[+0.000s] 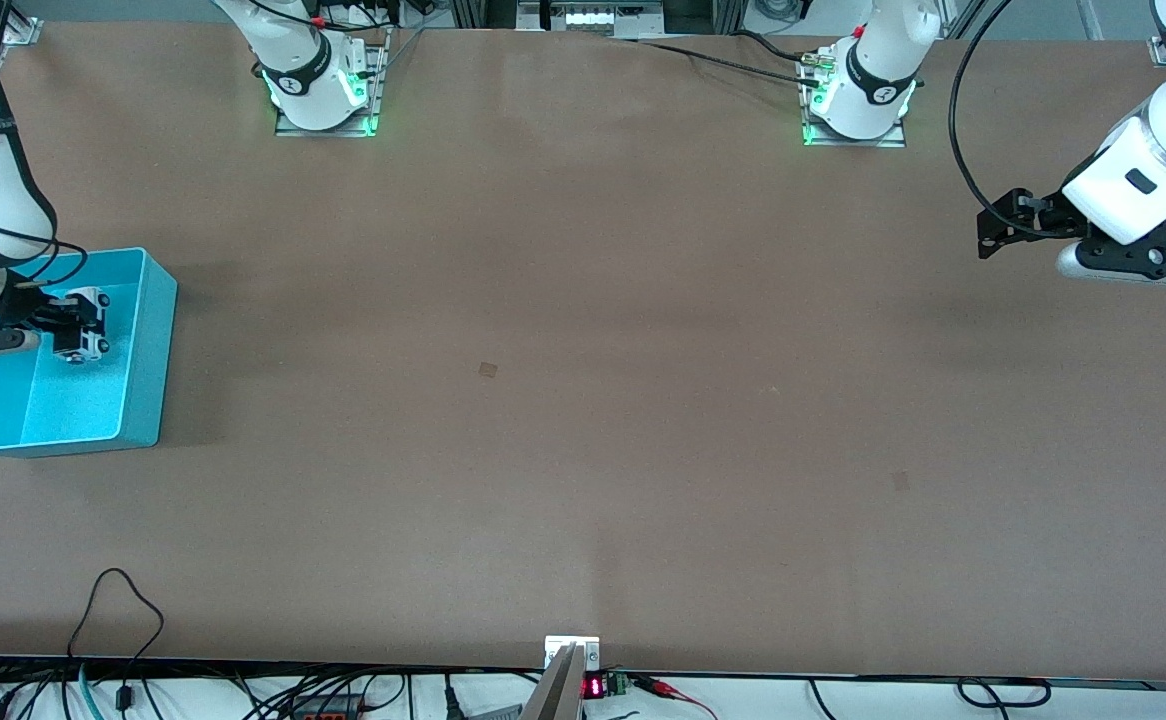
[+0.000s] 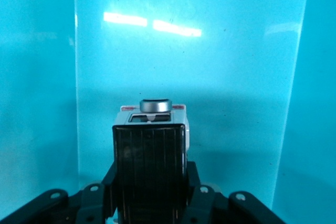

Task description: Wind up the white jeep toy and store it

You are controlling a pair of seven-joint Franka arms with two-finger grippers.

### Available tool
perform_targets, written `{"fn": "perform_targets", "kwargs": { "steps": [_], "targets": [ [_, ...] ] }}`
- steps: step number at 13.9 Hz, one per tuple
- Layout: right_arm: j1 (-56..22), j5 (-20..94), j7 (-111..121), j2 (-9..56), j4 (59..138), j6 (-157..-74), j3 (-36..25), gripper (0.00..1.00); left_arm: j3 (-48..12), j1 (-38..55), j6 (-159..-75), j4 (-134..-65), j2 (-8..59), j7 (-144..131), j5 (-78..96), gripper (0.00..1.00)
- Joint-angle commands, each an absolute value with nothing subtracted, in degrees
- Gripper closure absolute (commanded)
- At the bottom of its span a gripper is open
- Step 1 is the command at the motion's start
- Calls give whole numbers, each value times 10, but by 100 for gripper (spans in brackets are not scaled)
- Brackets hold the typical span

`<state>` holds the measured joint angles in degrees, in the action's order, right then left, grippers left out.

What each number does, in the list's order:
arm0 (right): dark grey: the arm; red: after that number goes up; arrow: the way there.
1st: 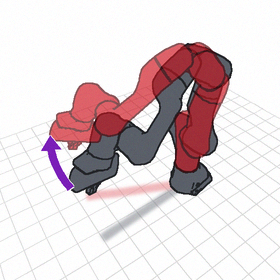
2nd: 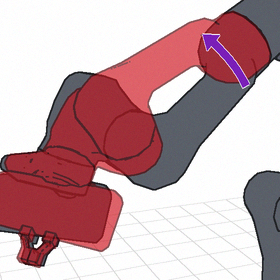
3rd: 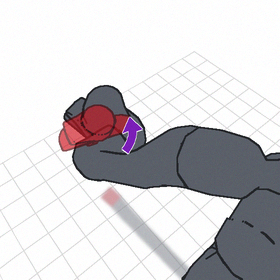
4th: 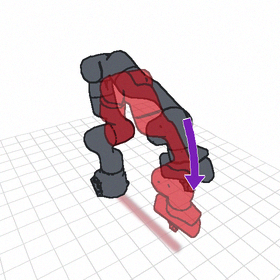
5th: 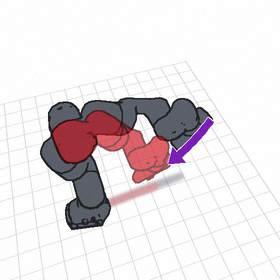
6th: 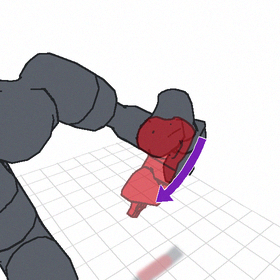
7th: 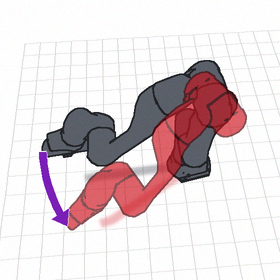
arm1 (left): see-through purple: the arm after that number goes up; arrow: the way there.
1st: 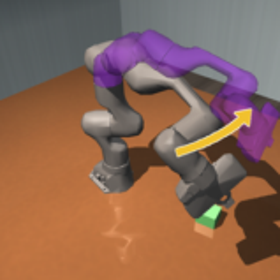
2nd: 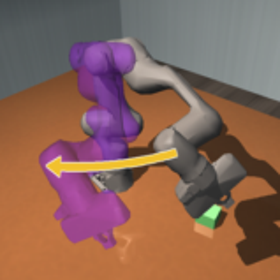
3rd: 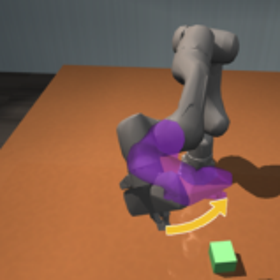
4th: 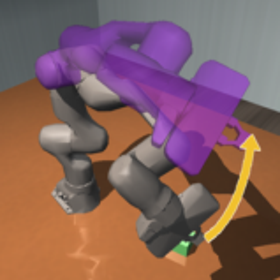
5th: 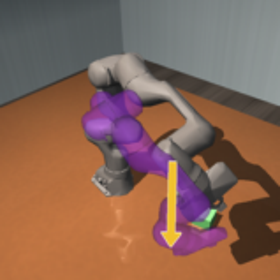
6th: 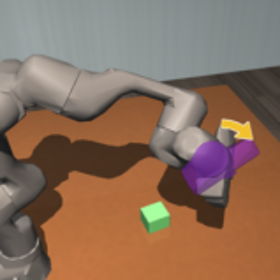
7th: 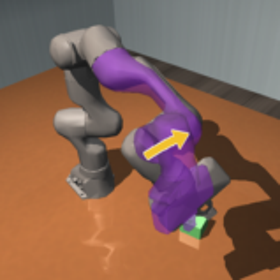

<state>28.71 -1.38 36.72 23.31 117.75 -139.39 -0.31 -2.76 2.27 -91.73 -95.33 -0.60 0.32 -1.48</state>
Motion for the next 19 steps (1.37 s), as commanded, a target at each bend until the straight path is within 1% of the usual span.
{"fn": "perform_targets", "kwargs": {
  "steps": [1,4,5,6,7,8,11,13,17,19],
  "targets": [
    [301,-17,359,251,1174,-1417,5,100,-27,25,-911,-958,-18,3,-10,0],
    [301,-17,359,258,1174,-1419,5,100,-27,25,-910,-958,-18,3,-10,0],
    [301,-17,362,258,1174,-1419,5,83,-27,25,-911,-958,-18,3,-10,0],
    [299,-19,362,258,1174,-1418,4,57,-27,25,-911,-958,-18,3,-10,0],
    [297,-20,361,256,1174,-1417,4,17,-27,25,-910,-958,-18,4,-10,0],
    [297,-21,365,252,1174,-1415,4,0,-27,25,-911,-958,-18,3,-10,0],
    [294,-21,366,225,1171,-1398,4,0,-27,25,-911,-958,-18,4,-10,0],
    [287,-23,374,201,1163,-1360,8,0,-27,25,-911,-958,-18,4,-10,0],
    [250,-23,425,145,1130,-1291,9,0,-27,25,-911,-958,-18,4,-10,0],
    [228,-19,430,116,1117,-1279,10,0,-27,25,-910,-958,-18,5,-10,0]
  ]
}}
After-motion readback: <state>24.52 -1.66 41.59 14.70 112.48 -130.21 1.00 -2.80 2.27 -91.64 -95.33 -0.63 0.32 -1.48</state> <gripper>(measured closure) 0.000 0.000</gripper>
